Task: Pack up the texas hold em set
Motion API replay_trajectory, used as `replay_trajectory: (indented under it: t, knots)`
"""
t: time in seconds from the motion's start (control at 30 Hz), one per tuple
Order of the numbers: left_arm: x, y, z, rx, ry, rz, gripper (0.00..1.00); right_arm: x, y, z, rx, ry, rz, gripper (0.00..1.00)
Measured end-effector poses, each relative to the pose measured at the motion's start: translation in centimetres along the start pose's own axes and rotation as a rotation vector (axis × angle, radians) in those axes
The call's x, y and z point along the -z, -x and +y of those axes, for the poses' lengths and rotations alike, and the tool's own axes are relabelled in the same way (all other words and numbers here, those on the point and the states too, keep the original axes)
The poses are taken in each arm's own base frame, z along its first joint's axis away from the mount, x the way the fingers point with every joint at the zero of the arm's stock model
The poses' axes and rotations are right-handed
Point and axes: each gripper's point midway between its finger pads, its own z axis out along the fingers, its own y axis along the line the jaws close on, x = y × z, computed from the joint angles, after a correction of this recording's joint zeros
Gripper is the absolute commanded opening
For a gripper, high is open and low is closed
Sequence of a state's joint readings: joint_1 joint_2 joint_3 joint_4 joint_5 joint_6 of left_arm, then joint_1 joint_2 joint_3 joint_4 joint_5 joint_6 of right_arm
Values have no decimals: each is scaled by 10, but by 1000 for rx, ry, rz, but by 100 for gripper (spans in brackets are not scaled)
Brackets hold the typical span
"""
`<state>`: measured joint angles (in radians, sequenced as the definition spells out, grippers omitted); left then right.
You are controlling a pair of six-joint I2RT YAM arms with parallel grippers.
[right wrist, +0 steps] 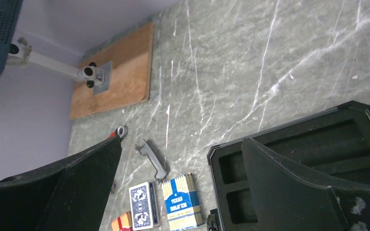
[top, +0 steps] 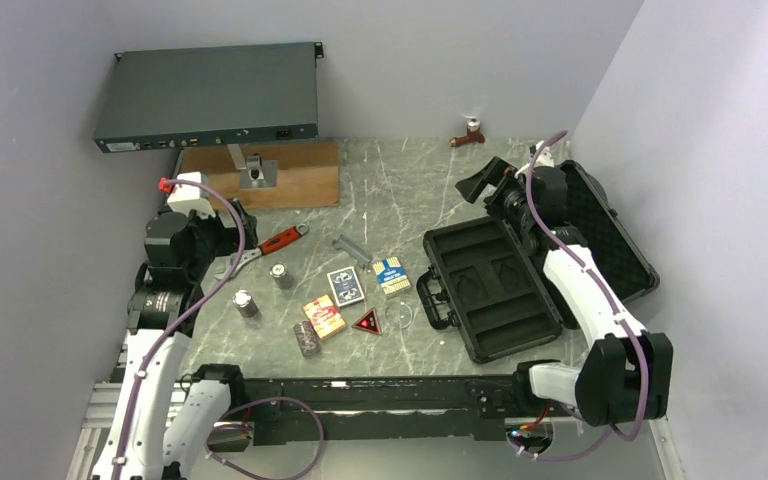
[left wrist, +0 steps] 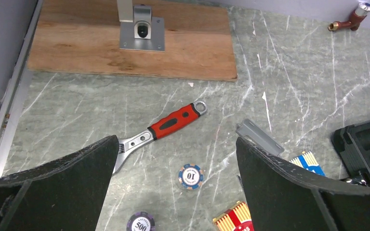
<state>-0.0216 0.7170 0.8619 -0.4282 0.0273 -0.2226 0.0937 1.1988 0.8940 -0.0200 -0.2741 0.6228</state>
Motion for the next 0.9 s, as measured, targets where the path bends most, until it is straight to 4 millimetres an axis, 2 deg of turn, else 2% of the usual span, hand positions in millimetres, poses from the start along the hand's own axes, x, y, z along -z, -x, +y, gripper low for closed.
replay_trajectory:
  t: [0.13, 0.2, 0.33, 0.47, 0.7, 0.9]
  knots:
    - [0, -2, -4, -7, -11, 7, 99, -11, -16, 2, 5, -41, 61, 100]
    - [0, -2, -5, -14, -15, 8, 99, -12, -30, 16, 54, -45, 100, 100]
    - [1, -4, -8, -37, -35, 14, 99, -8, -41, 56, 139, 24, 134, 100]
    - [0, -9, -19, -63, -93, 37, 98, -5, -45, 73, 219, 40, 137, 100]
    - [-8, -33, -40, -113, -181, 132, 93, 10, -76, 112, 385, 105, 207, 100]
    - [-7, -50, -62, -170, -255, 193, 86, 16, -104, 119, 462, 137, 288, 100]
